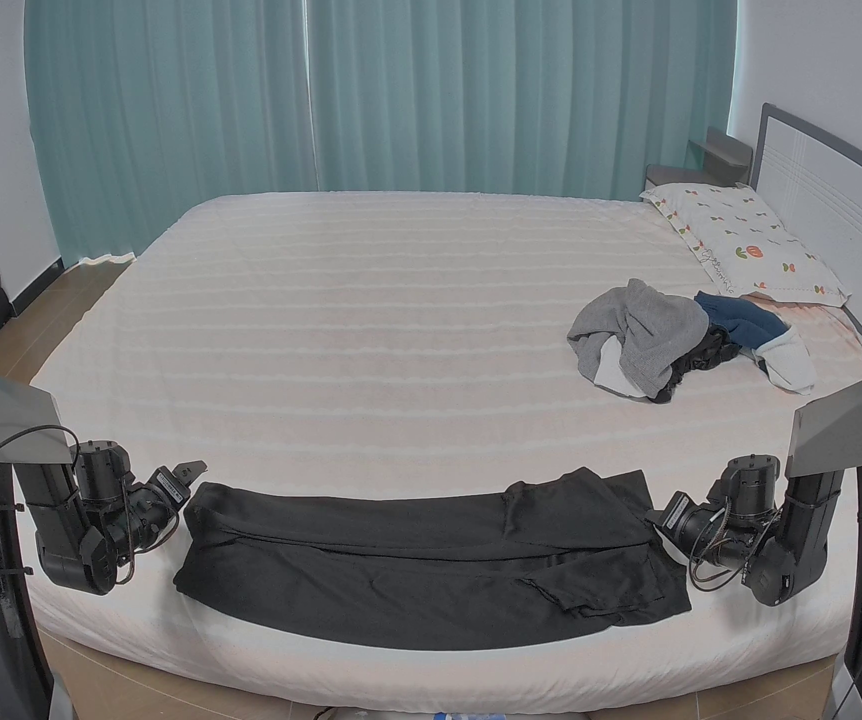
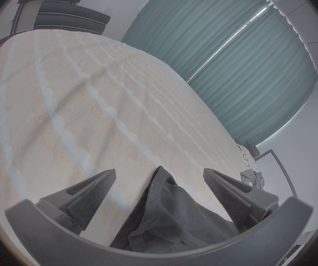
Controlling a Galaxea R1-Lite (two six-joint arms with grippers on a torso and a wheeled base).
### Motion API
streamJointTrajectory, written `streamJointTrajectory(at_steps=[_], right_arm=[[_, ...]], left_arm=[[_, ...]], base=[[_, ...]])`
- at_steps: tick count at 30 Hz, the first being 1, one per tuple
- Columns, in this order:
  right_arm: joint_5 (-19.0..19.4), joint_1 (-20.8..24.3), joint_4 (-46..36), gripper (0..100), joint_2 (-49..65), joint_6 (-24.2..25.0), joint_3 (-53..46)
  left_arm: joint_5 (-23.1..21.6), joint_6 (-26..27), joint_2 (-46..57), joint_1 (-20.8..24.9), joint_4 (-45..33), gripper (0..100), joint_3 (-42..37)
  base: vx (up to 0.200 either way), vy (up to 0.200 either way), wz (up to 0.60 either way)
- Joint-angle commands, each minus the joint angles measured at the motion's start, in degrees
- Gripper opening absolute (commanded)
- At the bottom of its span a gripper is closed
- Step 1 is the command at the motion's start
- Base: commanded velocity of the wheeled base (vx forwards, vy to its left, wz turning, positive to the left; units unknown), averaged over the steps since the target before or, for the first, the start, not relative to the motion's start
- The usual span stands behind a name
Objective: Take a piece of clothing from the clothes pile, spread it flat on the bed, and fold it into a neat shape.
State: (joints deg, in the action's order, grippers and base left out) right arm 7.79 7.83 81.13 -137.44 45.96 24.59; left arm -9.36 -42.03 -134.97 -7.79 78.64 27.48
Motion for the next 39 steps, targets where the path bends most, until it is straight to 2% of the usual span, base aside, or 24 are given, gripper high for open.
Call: streamJointTrajectory(at_steps=[1, 5, 6, 12, 14, 15, 17, 18, 24, 28, 32, 39], right_arm=[[0.0, -0.4, 0.1, 0, 0.0, -0.1, -0.4], [0.0, -0.4, 0.1, 0, -0.1, -0.1, -0.4], [0.0, -0.4, 0.0, 100, -0.1, -0.1, -0.4], [0.1, -0.9, 0.4, 100, 0.1, -0.1, -0.9], [0.1, -0.9, 0.7, 100, 0.1, -0.1, -1.1], [0.1, -1.2, 1.4, 100, 0.0, -0.1, -1.4], [0.1, -1.2, 1.4, 100, 0.0, -0.1, -1.4], [0.6, -2.0, 1.4, 100, 0.1, -0.2, -1.3], [0.8, -3.4, 1.5, 100, -0.3, -0.2, -0.8], [1.1, -4.9, 1.5, 100, -0.8, -0.1, -0.5], [2.9, -4.9, 1.5, 100, -0.9, 0.0, -0.8], [4.0, -4.9, 1.5, 100, -1.7, 0.0, -0.8]], left_arm=[[0.0, 0.2, 0.1, 0.1, -0.1, 100, 0.6], [0.0, 0.6, 0.2, 1.9, -1.8, 100, 1.3], [0.0, 1.2, 0.2, 2.3, -2.6, 100, 1.6], [-0.9, 1.9, 0.0, 3.3, -6.7, 100, 4.3], [-2.4, 2.0, 0.1, 3.5, -7.5, 100, 4.3], [-5.8, 2.5, 0.4, 3.3, -8.3, 100, 4.3], [-5.8, 2.5, 0.4, 3.3, -8.3, 100, 4.3], [-7.8, 5.6, 0.8, 2.8, -8.9, 100, 3.8], [-7.4, 13.0, -0.5, 3.5, -9.0, 100, 2.1], [-5.5, 14.5, -0.1, 4.5, -8.5, 100, -1.0], [-4.3, 18.1, 0.2, 4.2, -8.2, 100, -3.1], [-4.0, 18.8, 0.0, 4.0, -6.6, 100, -3.4]], base=[[0.0, 0.0, 0.0], [0.0, 0.0, 0.0], [0.0, 0.0, 0.0], [0.0, 0.0, 0.0], [0.0, 0.0, 0.0], [0.0, 0.0, 0.0], [0.0, 0.0, 0.0], [0.0, 0.0, 0.0], [0.0, 0.0, 0.0], [0.0, 0.0, 0.0], [0.0, 0.0, 0.0], [0.0, 0.0, 0.0]])
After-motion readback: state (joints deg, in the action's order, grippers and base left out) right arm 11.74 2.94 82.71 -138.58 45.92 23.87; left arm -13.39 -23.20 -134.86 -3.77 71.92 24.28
